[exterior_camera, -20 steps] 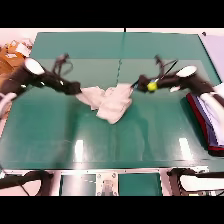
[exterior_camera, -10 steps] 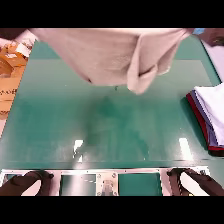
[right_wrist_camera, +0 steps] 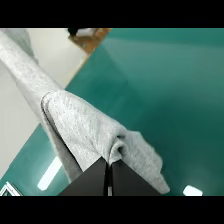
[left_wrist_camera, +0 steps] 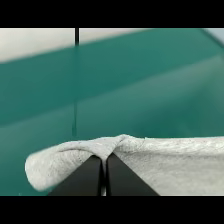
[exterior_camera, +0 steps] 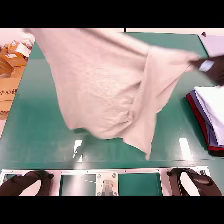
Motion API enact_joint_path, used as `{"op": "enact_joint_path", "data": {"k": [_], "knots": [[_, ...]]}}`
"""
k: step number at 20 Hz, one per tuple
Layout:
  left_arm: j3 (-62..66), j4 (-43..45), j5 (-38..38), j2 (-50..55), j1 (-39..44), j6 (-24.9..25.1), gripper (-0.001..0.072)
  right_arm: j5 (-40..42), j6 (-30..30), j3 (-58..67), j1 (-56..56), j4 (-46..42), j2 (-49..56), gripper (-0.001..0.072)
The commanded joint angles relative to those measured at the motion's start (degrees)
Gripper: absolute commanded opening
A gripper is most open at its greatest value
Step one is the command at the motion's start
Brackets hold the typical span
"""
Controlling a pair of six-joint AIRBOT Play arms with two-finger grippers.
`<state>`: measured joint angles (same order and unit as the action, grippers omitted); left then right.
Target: Fold the shirts.
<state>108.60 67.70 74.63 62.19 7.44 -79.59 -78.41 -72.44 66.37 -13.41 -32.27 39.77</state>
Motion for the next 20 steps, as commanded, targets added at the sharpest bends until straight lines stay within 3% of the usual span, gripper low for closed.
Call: {"op": "enact_joint_path", "data": {"k": [1,4,7,10,14,15,16,17,18,19,20], "knots": [[0.4,-2.9,5.3,11.2,0.0,2.3,0.0021,12.9,5.2,-18.8,0.8,0.4,1.3,0.0011],[0.4,-2.5,9.1,21.0,0.0,2.1,0.0022,23.8,10.4,-20.9,1.6,3.3,14.4,0.001],[0.4,3.9,8.7,26.4,0.0,1.6,0.0021,22.7,16.6,-9.1,2.4,13.4,35.7,0.001],[0.3,5.5,6.0,30.6,0.0,1.7,0.0022,18.6,16.6,6.4,5.9,14.3,53.3,0.0011],[0.3,0.8,1.3,38.2,0.0,1.7,0.0022,17.9,15.8,13.0,8.0,14.0,62.1,0.0012],[0.3,0.0,0.2,39.8,0.0,1.7,0.0022,17.2,15.9,13.2,7.1,12.7,62.0,0.0119],[0.3,-0.5,-0.9,41.0,0.0,1.7,0.0022,15.7,15.8,13.4,5.5,11.4,61.8,0.0382],[0.3,-0.7,-1.8,41.9,0.0,1.7,0.0022,13.1,13.6,13.7,3.0,10.0,61.4,0.046],[0.2,-0.7,-2.4,42.4,0.0,1.7,0.0022,10.1,10.8,13.9,0.1,8.5,61.1,0.0401],[0.3,-0.6,-3.0,42.9,0.0,1.7,0.0022,6.4,9.9,13.8,-2.7,7.3,60.7,0.0261],[0.3,-0.6,-3.7,43.2,0.0,1.7,0.0022,2.9,9.8,12.8,-4.9,6.4,60.2,0.0047]]}}
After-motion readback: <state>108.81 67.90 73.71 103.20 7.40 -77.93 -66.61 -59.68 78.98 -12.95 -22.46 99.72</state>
